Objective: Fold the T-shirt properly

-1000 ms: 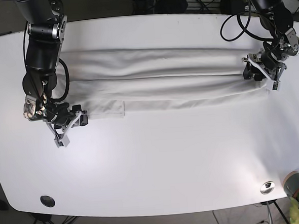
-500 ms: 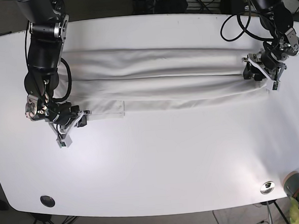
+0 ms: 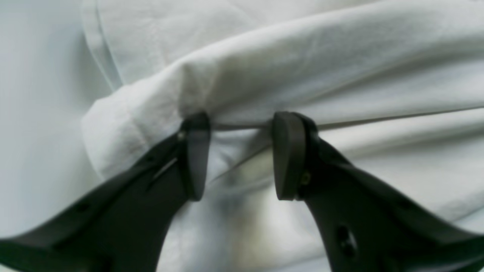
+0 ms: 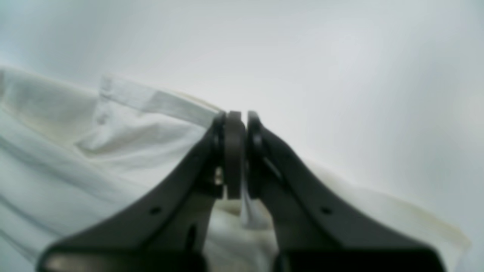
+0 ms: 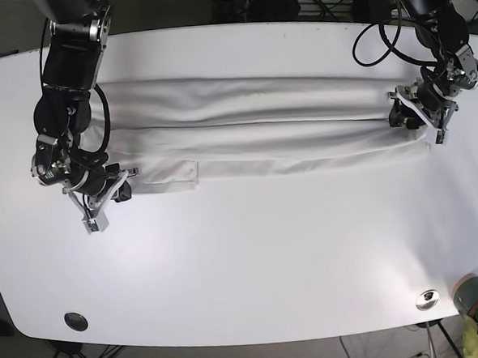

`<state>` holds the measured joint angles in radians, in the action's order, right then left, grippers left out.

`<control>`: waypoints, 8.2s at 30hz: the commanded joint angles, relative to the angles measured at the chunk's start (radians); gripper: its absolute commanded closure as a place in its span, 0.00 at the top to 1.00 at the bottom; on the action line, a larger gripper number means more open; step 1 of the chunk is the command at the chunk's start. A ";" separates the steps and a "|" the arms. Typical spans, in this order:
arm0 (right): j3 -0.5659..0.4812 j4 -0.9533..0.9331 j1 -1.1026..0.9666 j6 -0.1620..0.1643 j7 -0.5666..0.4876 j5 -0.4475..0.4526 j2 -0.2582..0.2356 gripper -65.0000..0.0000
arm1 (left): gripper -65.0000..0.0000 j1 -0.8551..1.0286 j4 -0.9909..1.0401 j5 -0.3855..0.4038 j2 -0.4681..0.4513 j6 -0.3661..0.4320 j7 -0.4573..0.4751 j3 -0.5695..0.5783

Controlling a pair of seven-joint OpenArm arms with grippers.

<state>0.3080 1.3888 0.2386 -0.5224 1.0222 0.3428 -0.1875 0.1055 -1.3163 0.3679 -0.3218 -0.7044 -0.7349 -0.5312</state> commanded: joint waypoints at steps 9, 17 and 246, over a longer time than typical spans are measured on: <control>0.078 0.338 -0.089 -0.002 0.136 0.014 0.039 0.03 | 0.38 0.004 0.001 -0.031 -0.009 0.006 -0.039 -0.002; 0.113 0.427 -0.150 -0.003 0.146 0.012 0.066 0.04 | 0.38 0.004 0.007 -0.031 -0.009 0.006 -0.039 0.003; 0.109 -0.257 0.106 0.080 -0.055 -0.078 0.033 0.27 | 0.38 0.001 0.050 -0.031 -0.027 0.006 -0.038 0.053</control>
<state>0.4179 1.1202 0.3283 -0.4446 0.9512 0.2672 -0.1467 0.0994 -1.2713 0.3786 -0.3416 -0.7006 -0.7094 -0.4812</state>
